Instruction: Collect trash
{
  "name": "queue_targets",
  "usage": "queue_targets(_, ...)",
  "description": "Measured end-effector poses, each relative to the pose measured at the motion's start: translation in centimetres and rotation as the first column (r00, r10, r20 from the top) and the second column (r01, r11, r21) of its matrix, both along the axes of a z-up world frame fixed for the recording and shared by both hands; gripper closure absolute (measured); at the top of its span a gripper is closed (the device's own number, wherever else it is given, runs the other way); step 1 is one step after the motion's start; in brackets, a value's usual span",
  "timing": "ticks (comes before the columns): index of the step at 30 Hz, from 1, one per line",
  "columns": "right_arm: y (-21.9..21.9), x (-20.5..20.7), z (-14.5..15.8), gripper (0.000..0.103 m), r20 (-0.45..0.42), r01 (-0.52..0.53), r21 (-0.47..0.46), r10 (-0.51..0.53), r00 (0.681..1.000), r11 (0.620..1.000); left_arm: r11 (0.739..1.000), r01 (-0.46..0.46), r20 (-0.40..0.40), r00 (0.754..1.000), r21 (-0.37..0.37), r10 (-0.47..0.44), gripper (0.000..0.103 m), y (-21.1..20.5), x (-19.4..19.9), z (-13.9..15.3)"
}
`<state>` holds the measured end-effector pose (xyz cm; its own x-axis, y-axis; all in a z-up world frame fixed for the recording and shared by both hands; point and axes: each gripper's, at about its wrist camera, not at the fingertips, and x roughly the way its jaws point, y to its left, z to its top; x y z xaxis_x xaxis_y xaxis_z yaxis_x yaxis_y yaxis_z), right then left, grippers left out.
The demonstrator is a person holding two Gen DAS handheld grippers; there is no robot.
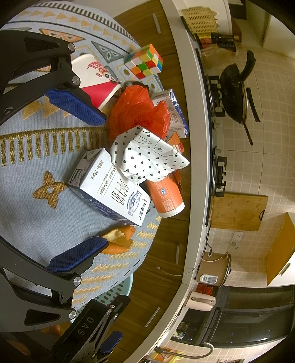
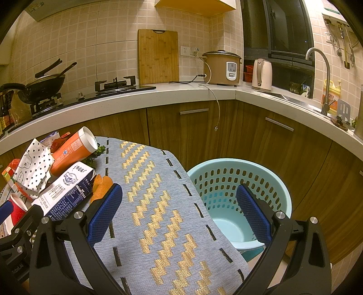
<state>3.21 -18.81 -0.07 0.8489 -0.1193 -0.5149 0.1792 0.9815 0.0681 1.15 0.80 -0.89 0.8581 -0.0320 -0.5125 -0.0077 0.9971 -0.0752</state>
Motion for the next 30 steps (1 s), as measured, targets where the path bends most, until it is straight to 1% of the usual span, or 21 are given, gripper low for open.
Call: queue_targets(30,-0.03,0.14,0.06,0.008,0.001,0.000,-0.005,0.000,1.000,1.000,1.000,-0.003,-0.002,1.000,0.000,0.003,0.008,0.03,-0.15,-0.18)
